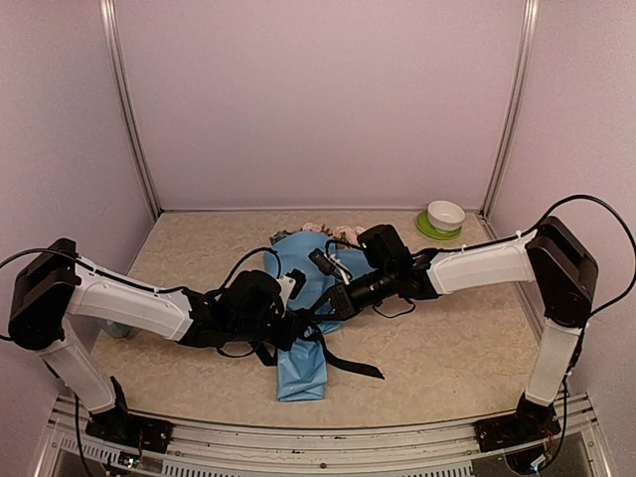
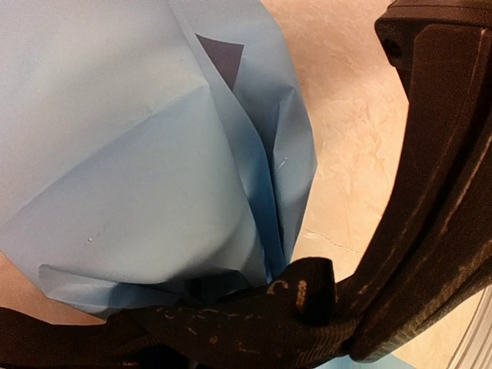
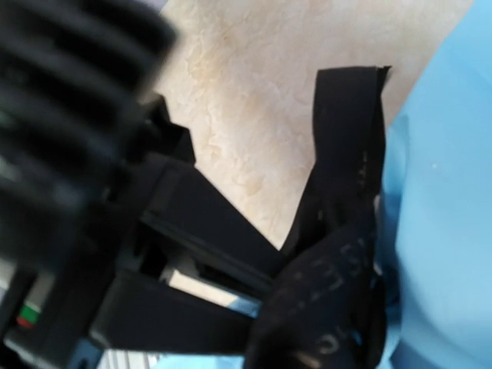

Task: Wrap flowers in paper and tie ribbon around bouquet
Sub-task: Tie the half-tied ribbon around the folded bouquet.

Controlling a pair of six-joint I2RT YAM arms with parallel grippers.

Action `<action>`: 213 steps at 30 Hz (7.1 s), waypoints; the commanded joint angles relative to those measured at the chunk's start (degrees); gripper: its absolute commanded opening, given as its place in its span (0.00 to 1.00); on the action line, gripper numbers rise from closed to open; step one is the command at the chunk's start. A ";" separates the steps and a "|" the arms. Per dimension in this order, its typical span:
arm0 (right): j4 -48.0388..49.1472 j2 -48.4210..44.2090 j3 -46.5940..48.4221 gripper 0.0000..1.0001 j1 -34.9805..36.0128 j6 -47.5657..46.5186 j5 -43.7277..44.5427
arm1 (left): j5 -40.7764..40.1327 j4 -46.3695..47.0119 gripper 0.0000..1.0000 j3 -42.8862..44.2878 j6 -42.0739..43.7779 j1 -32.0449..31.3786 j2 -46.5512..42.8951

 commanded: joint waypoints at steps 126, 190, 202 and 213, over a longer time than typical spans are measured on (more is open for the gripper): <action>-10.66 7.04 7.23 0.00 -1.20 -3.26 7.55 | 4.04 13.11 0.99 -13.36 -17.23 14.82 -12.04; -15.99 -9.16 -20.27 0.00 -12.16 -6.46 26.76 | -3.23 9.84 0.00 -21.69 -15.58 16.23 -8.04; -14.69 -10.94 -24.08 0.00 -14.44 -6.27 24.94 | -3.89 9.72 0.00 -23.63 -16.19 16.42 -8.62; -14.03 -11.12 -24.97 0.00 -15.60 -6.63 24.06 | -3.45 9.92 0.00 -24.53 -15.43 16.51 -9.00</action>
